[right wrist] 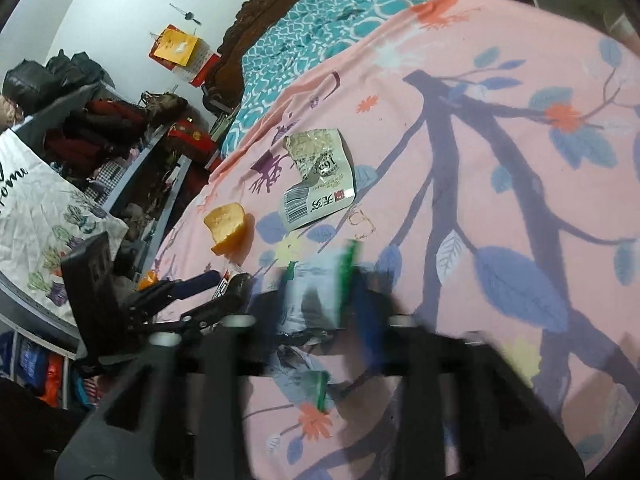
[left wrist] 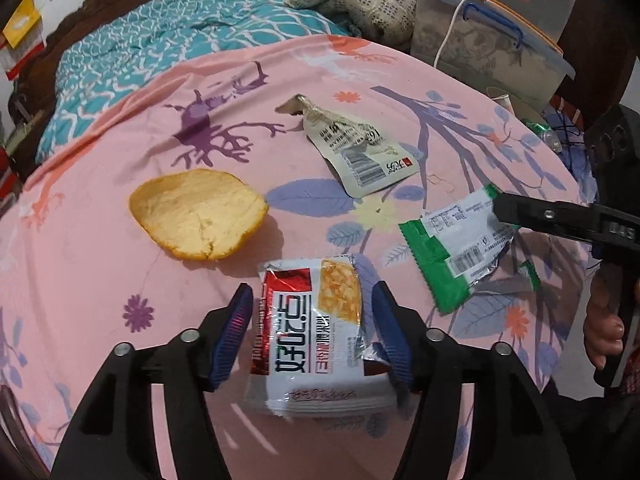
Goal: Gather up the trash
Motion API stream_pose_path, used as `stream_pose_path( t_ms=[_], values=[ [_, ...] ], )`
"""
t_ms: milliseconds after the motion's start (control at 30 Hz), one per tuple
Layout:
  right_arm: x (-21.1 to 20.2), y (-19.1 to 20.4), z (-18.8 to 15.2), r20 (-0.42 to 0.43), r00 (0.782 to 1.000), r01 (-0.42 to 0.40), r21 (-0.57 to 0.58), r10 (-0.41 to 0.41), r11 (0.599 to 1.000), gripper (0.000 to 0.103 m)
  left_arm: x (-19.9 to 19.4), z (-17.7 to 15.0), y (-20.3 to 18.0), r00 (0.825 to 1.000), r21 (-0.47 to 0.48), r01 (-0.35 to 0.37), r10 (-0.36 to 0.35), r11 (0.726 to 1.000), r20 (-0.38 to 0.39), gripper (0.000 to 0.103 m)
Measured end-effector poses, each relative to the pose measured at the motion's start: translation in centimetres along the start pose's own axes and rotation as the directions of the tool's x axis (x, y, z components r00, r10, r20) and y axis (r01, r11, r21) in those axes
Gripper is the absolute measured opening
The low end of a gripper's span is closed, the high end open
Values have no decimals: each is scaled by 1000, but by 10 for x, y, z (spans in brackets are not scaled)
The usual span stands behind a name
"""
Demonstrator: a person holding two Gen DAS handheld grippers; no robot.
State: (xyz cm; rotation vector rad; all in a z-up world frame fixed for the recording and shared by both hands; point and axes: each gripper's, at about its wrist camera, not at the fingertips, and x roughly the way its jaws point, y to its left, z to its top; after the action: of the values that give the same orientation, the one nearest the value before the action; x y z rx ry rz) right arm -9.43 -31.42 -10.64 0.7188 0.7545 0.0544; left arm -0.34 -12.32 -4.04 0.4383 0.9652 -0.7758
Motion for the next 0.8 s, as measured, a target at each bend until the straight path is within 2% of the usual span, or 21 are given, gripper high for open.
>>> stream_pose_path(
  t_ms=[33, 167, 333, 700, 767, 800],
  values=[
    [-4, -3, 0, 22, 1000, 3, -3, -3, 1000, 74, -3, 0, 1, 1000, 0, -12, 12, 1000, 7, 65],
    [-6, -1, -1, 30, 999, 16, -34, -15, 999, 73, -12, -3, 8, 999, -12, -36, 36, 999, 19, 65],
    [-15, 0, -2, 68, 991, 119, -93, -113, 989, 74, -14, -12, 9, 999, -18, -35, 35, 999, -3, 66],
    [-2, 26, -21, 15, 992, 124, -222, -124, 967, 74, -13, -17, -2, 1000, 12, -20, 21, 1000, -13, 66],
    [0, 33, -23, 12, 991, 133, -254, -135, 958, 75, -17, -18, 3, 1000, 1, -17, 17, 1000, -8, 73],
    [-1, 35, -24, 21, 989, 149, -271, -149, 951, 75, -20, -18, 6, 1000, -7, -15, 15, 1000, -3, 73]
  ],
)
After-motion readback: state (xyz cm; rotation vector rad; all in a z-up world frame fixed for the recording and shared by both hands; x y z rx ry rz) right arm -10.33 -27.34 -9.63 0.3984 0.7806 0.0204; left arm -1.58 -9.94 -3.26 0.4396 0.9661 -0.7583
